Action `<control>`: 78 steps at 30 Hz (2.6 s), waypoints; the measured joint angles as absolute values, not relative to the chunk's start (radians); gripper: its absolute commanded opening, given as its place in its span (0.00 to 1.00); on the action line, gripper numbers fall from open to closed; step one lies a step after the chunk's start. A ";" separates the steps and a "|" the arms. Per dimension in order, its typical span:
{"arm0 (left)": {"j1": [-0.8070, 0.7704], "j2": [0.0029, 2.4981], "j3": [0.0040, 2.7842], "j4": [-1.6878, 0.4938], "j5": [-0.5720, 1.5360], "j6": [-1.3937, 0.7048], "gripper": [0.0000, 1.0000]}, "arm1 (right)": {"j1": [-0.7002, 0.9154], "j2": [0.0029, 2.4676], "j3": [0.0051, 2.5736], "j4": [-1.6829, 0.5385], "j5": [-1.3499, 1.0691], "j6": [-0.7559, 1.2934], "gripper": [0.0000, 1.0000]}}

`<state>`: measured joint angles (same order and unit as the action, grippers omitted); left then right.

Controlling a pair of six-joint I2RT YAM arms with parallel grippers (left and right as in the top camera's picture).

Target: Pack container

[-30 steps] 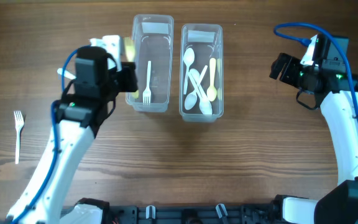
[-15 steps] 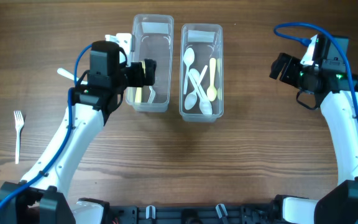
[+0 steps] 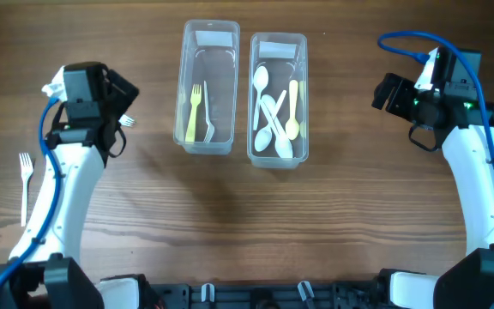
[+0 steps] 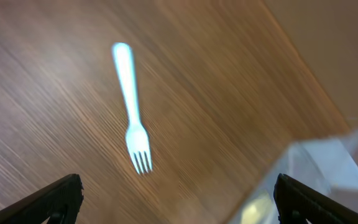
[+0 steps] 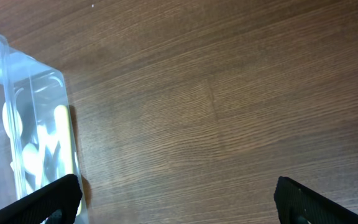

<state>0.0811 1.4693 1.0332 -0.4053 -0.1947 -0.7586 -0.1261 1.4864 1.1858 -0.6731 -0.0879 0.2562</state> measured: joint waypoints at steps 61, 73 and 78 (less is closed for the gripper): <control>0.097 1.699 1.039 -0.286 -0.134 -0.633 0.99 | -0.126 1.486 1.186 -0.673 -0.088 0.256 1.00; 0.098 1.620 1.038 -0.412 -0.354 -0.633 1.00 | -0.126 1.486 1.186 -0.673 -0.088 0.256 1.00; 0.100 1.650 1.038 -0.357 -0.361 -0.611 1.00 | -0.126 1.486 1.186 -0.673 -0.088 0.256 1.00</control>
<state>0.1001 1.6505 1.0378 -0.3569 -0.3607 -0.6113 -0.1261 1.4864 1.1858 -0.6731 -0.0879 0.2562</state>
